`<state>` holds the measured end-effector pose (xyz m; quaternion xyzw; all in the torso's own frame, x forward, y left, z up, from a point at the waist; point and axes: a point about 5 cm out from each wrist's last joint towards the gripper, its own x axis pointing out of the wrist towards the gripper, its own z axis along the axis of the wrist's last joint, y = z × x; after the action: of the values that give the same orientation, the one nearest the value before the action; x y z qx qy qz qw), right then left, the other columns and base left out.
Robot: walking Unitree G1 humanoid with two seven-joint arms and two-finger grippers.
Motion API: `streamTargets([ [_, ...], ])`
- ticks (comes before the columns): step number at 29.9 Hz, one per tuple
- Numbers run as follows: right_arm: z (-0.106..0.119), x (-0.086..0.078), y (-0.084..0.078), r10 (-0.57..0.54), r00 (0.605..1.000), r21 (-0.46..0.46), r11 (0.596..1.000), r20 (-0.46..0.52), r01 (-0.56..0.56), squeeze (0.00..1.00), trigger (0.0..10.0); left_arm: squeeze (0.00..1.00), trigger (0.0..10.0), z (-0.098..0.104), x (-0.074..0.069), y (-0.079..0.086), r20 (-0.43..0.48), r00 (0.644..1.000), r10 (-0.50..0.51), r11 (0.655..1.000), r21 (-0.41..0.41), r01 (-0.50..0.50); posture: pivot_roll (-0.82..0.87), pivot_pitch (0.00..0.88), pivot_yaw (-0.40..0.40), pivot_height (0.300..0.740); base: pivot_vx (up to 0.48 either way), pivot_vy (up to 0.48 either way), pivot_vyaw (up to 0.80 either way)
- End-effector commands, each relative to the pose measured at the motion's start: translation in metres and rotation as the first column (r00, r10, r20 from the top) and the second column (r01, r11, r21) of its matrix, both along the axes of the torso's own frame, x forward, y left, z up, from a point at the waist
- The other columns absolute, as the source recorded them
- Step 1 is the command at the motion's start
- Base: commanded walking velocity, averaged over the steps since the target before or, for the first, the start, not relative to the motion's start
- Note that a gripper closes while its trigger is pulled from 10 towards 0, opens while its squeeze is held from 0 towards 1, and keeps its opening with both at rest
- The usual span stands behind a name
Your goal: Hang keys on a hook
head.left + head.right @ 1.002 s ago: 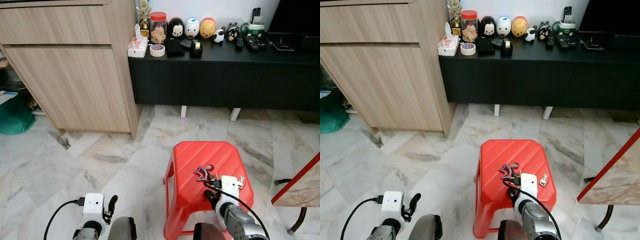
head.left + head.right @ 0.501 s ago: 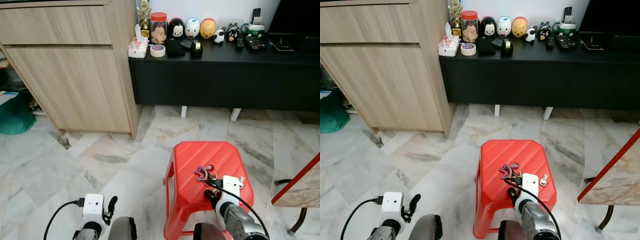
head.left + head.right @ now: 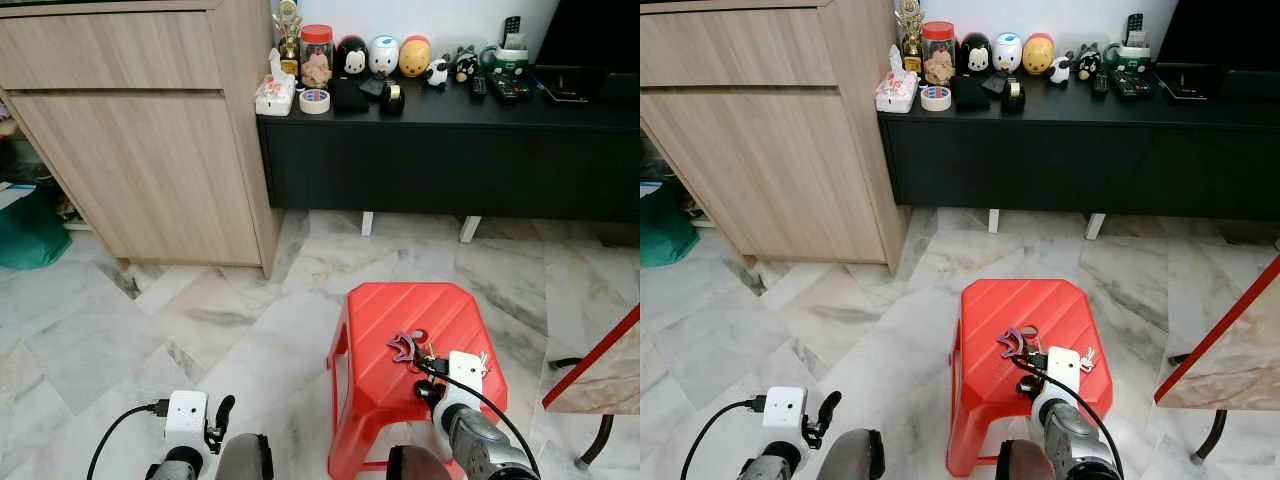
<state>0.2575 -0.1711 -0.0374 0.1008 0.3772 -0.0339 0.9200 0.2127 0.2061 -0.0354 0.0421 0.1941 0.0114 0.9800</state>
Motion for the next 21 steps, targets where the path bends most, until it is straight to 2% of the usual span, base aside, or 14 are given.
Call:
streamTargets([
  [1, -0.008, -0.009, -0.001, -0.020, 0.999, 0.003, 1.000, -0.050, 0.020, 0.00, 0.0, 0.00, 10.0, -0.003, -0.004, 0.001, -0.020, 1.000, -0.001, 1.000, 0.003, 0.001, 0.06, 0.074, -0.009, 0.605, 0.000, 0.000, 0.00],
  [12, -0.002, -0.002, -0.004, -0.036, 0.999, -0.023, 0.999, -0.001, 0.036, 0.00, 0.0, 0.00, 10.0, -0.003, -0.002, 0.000, -0.023, 1.000, 0.000, 1.000, 0.003, 0.000, 0.06, 0.056, -0.014, 0.605, 0.000, 0.000, 0.00],
  [15, 0.007, 0.006, -0.008, -0.051, 0.995, -0.074, 0.996, 0.090, 0.058, 0.00, 0.0, 0.00, 10.0, -0.003, -0.001, 0.000, -0.024, 1.000, 0.003, 1.000, 0.004, -0.003, 0.06, 0.052, -0.016, 0.605, 0.000, 0.000, 0.00],
  [16, 0.007, 0.006, -0.008, -0.051, 0.995, -0.074, 0.996, 0.090, 0.058, 0.00, 0.0, 0.00, 10.0, -0.003, -0.001, 0.000, -0.024, 1.000, 0.003, 1.000, 0.004, -0.003, 0.06, 0.052, -0.016, 0.605, 0.000, 0.000, 0.00],
  [17, 0.012, 0.009, -0.006, -0.020, 0.987, -0.102, 0.994, 0.160, 0.037, 0.00, 0.0, 0.00, 10.0, -0.004, -0.002, 0.001, -0.032, 0.999, 0.005, 1.000, 0.004, -0.005, 0.06, 0.047, -0.017, 0.605, 0.000, 0.000, 0.00],
  [18, 0.012, 0.009, -0.006, -0.020, 0.987, -0.102, 0.994, 0.160, 0.037, 0.00, 0.0, 0.00, 10.0, -0.004, -0.002, 0.001, -0.032, 0.999, 0.005, 1.000, 0.004, -0.005, 0.06, 0.047, -0.017, 0.605, 0.000, 0.000, 0.00],
  [21, 0.017, 0.009, -0.005, 0.011, 0.971, -0.132, 0.991, 0.241, 0.021, 0.00, 0.0, 0.00, 10.0, -0.005, -0.002, 0.001, -0.039, 0.999, 0.009, 1.000, 0.005, -0.009, 0.06, 0.044, -0.022, 0.605, 0.000, 0.000, 0.00],
])
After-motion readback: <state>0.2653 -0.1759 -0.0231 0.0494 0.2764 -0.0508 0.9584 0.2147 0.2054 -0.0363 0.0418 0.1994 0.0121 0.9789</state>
